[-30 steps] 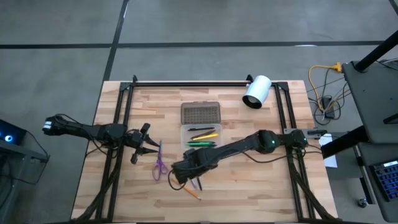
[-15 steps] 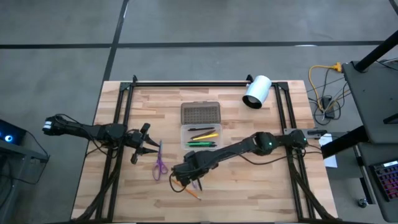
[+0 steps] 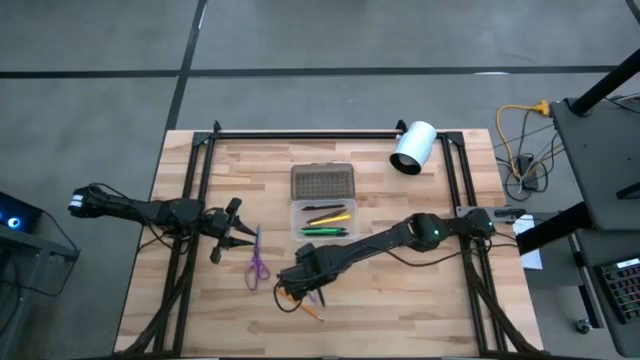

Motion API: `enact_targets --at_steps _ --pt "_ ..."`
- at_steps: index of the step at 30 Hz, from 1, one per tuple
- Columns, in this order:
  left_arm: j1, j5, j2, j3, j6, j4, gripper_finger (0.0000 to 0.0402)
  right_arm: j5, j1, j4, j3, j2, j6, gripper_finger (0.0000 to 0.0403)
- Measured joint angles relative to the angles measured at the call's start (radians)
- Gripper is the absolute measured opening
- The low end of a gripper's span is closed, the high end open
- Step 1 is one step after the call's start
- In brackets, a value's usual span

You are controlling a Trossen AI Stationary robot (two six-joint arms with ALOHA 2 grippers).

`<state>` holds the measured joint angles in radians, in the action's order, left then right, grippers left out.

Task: Pick & place school supplies into a supply box
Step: Put the black pen into the supply box

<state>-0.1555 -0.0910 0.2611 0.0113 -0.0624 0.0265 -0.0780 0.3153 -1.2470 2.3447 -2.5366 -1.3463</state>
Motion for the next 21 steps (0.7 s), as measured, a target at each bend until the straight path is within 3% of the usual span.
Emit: enact_targets --at_steps 21 --pt "0.0 0.0 0.0 0.0 0.0 0.0 0.0099 0.034 0.006 0.118 -0.135 0.006 0.015 0.0083"
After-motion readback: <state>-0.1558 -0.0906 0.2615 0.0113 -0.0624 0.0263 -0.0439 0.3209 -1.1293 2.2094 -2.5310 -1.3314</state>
